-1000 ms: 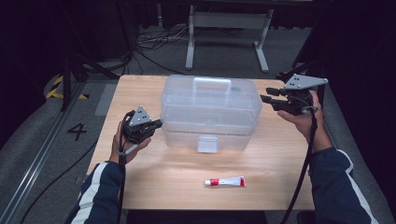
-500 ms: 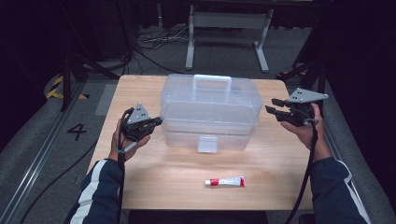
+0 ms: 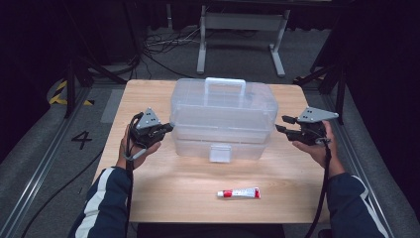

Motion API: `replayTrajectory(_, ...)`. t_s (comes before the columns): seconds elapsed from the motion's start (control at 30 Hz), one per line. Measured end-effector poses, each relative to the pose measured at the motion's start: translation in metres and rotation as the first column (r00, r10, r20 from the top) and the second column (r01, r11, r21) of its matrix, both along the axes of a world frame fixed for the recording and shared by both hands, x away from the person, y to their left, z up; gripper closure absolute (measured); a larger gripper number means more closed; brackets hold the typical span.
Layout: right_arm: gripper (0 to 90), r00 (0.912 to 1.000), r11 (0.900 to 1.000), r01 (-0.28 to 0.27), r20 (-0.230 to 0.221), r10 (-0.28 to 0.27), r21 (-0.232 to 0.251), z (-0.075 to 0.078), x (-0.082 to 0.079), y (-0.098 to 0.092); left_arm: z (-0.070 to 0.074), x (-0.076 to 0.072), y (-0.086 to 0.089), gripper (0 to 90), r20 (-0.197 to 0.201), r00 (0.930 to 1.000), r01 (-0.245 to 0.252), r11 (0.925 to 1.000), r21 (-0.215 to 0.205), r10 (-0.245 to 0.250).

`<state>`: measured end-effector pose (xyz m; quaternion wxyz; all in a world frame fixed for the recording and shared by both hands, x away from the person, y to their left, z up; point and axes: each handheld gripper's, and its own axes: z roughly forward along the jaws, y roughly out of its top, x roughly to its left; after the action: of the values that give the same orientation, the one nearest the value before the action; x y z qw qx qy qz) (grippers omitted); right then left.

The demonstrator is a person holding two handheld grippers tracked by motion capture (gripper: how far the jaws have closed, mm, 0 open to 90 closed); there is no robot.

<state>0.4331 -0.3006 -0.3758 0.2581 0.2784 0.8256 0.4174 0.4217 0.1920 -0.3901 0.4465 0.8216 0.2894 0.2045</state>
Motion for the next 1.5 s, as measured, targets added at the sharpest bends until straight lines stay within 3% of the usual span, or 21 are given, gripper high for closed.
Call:
replayTrajectory(0.27, 54.7, 0.9999, 1.0, -0.014, 0.005, 0.014, 0.005, -0.006, -0.003, 0.005, 0.002, 0.002, -0.003, 89.3, 0.006, 1.0, 0.006, 0.9999, -0.01, -0.006)
replayTrajectory(0.53, 56.4, 0.9941, 1.0, 0.001, 0.108, -0.004, 0.023, -0.007, -0.01, 0.01, 0.004, 0.002, -0.003, 87.4, 0.018, 0.9998, 0.003, 0.9999, -0.015, -0.003)
replayTrajectory(0.7, 57.4, 0.9898, 1.0, 0.007, 0.142, -0.011, 0.023, -0.007, -0.011, 0.013, 0.007, 0.0, -0.001, 82.3, 0.025, 0.9997, -0.003, 0.9997, -0.024, 0.004)
replayTrajectory(0.87, 60.1, 0.9805, 1.0, 0.008, 0.196, -0.014, 0.03, -0.005, -0.012, 0.017, 0.01, -0.006, 0.001, 76.5, 0.023, 0.9997, 0.003, 0.9989, -0.047, -0.002)
replayTrajectory(1.0, 64.1, 0.9641, 0.998, 0.022, 0.263, -0.035, 0.053, -0.004, -0.012, 0.023, 0.01, -0.012, -0.002, 69.0, 0.026, 0.9996, 0.011, 0.9991, -0.04, -0.01)
replayTrajectory(1.2, 64.2, 0.9563, 0.996, 0.036, 0.287, -0.058, 0.081, -0.001, -0.008, 0.023, 0.006, -0.018, -0.001, 66.8, 0.021, 0.9993, 0.03, 0.9995, -0.014, -0.03)
replayTrajectory(1.5, 66.9, 0.9398, 0.996, 0.045, 0.335, -0.067, 0.073, 0.003, -0.004, 0.028, -0.001, -0.021, -0.005, 63.1, -0.007, 0.9977, 0.068, 0.9977, 0.002, -0.068)
